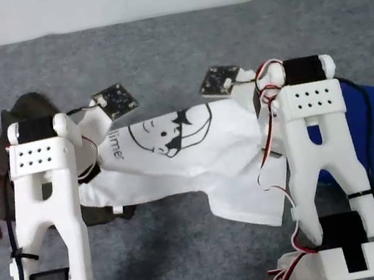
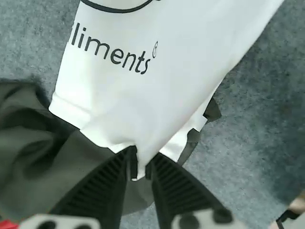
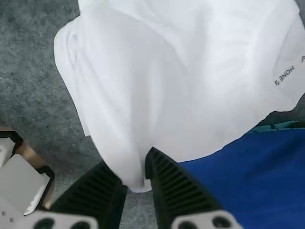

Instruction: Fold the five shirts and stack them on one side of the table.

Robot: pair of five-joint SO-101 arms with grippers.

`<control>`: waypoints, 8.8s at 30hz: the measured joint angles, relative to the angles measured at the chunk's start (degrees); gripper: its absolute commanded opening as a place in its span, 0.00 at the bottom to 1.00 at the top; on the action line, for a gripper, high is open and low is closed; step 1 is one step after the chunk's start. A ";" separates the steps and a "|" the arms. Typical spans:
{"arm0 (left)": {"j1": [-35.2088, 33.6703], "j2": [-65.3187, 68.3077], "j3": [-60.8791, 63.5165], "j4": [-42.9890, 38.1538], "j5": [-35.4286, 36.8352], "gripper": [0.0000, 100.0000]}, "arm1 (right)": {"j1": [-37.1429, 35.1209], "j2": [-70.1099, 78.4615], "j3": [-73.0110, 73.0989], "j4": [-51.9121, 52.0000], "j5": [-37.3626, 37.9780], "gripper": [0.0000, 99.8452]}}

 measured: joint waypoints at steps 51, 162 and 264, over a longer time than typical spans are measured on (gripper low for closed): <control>34.11 14.07 -8.00 -9.67 31.30 0.13 | 27.96 -6.59 -5.89 0.09 -21.10 0.01; 29.27 61.27 -72.88 7.21 30.42 0.16 | 51.43 -7.38 -5.89 0.35 -18.81 0.01; 34.55 39.74 -27.08 -16.35 34.37 0.06 | 51.43 -20.92 2.64 0.44 -18.64 0.01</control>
